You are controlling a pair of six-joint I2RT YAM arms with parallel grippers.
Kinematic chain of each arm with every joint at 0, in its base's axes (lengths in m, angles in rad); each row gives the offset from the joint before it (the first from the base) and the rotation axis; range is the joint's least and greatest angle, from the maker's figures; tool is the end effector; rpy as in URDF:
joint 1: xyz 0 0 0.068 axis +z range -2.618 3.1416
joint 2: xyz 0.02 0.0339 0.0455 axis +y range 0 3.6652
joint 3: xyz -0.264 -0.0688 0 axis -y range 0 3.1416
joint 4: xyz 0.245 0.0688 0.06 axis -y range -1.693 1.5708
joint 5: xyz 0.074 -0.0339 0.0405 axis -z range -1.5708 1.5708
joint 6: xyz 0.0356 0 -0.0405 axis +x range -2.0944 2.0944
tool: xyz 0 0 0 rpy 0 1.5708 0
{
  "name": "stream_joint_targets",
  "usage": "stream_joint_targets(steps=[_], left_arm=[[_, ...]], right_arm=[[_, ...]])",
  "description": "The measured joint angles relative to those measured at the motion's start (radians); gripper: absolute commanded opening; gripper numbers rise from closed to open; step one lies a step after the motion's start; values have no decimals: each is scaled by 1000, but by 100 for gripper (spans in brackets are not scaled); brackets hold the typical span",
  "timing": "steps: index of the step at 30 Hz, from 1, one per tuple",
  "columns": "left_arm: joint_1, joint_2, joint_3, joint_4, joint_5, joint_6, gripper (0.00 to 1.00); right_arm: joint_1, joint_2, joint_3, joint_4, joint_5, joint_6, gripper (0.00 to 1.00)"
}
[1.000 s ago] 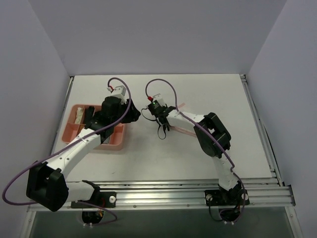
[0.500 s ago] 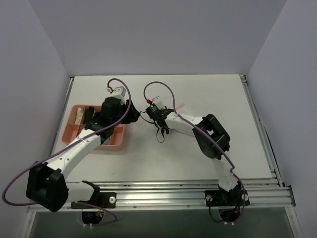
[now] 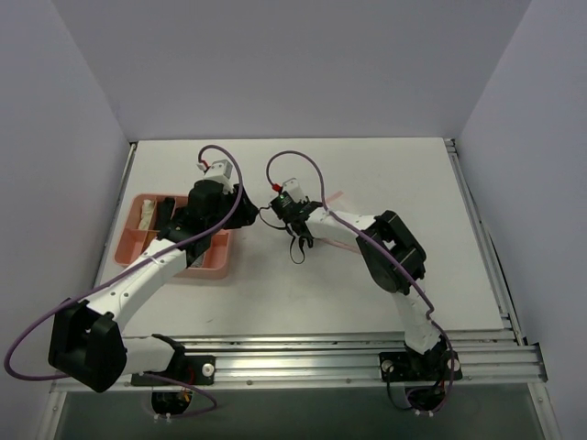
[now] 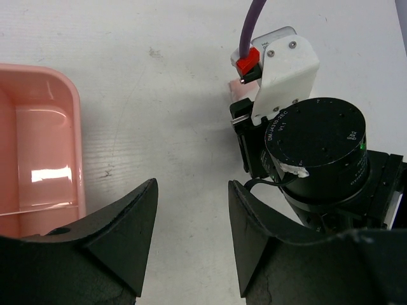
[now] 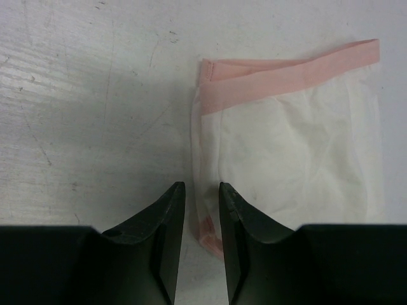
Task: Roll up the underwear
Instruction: Fold the underwear
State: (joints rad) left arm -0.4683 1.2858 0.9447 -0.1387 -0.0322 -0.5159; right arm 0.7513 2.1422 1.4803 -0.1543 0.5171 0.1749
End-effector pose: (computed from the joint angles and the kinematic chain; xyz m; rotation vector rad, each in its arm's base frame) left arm 0.2628 -0.1317 0.2909 -0.0705 2.0994 -0.5725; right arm 0.3517 0.3044 0.1559 -0.4130 2.2220 -0.1339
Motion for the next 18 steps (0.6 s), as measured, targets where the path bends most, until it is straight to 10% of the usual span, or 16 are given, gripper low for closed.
stream_joint_targets(steps=[6,18], left_arm=[[8,-9,-8,1,-16,-4,57],[219,-23,21,18,116,-113,53]], right_arm=[[-18,9,0,26,-16,-1,1],[1,-72,-128,117,-74,8,0]])
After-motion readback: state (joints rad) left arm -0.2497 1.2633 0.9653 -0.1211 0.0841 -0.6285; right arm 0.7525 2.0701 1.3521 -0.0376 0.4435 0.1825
